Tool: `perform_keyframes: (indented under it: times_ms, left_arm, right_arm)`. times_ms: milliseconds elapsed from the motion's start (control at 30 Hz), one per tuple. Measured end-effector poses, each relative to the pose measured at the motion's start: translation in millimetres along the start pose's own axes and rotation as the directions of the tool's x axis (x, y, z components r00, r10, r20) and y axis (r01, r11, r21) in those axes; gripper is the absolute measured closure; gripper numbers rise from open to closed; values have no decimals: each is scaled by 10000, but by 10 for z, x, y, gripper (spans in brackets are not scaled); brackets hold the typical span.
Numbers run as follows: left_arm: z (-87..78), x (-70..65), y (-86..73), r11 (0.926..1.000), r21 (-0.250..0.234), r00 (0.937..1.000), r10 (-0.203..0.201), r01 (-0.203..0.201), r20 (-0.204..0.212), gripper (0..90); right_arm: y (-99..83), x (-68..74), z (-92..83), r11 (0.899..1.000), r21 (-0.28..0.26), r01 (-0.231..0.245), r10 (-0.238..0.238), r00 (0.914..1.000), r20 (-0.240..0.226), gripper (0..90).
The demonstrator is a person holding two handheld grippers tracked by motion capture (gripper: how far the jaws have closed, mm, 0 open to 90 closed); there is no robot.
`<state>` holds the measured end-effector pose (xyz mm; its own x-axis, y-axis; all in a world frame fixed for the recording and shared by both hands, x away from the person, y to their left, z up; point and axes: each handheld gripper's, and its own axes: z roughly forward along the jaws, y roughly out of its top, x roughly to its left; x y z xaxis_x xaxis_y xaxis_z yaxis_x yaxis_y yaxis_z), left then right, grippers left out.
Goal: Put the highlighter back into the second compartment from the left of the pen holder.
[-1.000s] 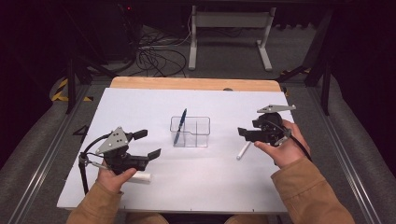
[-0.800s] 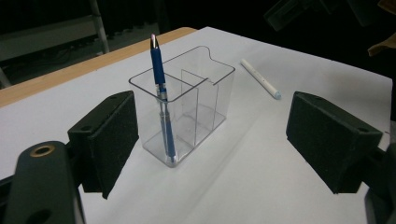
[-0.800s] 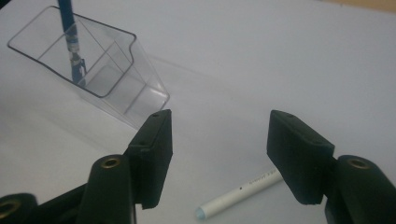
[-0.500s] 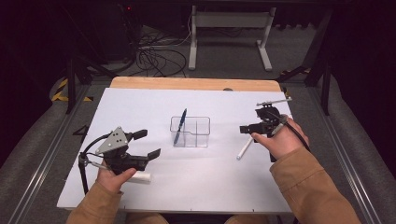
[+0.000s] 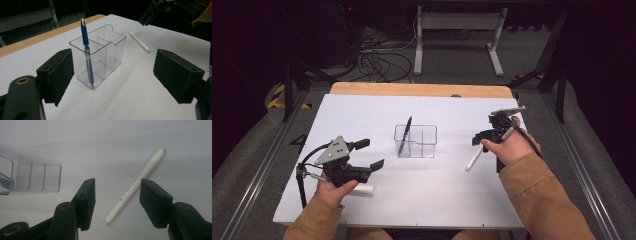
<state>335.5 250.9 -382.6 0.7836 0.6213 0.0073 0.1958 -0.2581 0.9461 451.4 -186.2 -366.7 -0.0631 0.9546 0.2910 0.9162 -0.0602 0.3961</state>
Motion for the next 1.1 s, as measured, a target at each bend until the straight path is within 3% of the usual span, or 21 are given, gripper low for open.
perform_keyframes:
  times_ms: [233,433,567,700,1100]
  left_arm:
    - [1,-3,2,10000,15,10000,28,-28,1,175]
    - [0,0,3,10000,15,10000,82,-82,-35,175]
    - [2,-6,3,10000,56,10000,65,-65,8,176]
    - [6,-8,2,9999,100,9999,128,-127,-30,176]
    - [9,-23,7,9999,87,9999,111,-111,-19,179]
  right_arm:
    - [14,-1,-1,10000,-58,-66,66,9999,149,478]
    - [52,-34,48,9970,322,-706,693,9968,401,512]
    - [93,-66,108,9881,533,-1440,1412,9886,530,525]
    - [141,-97,186,9733,711,-2181,2129,9743,737,541]
    - [220,-194,343,9483,993,-3016,2908,9505,1097,578]
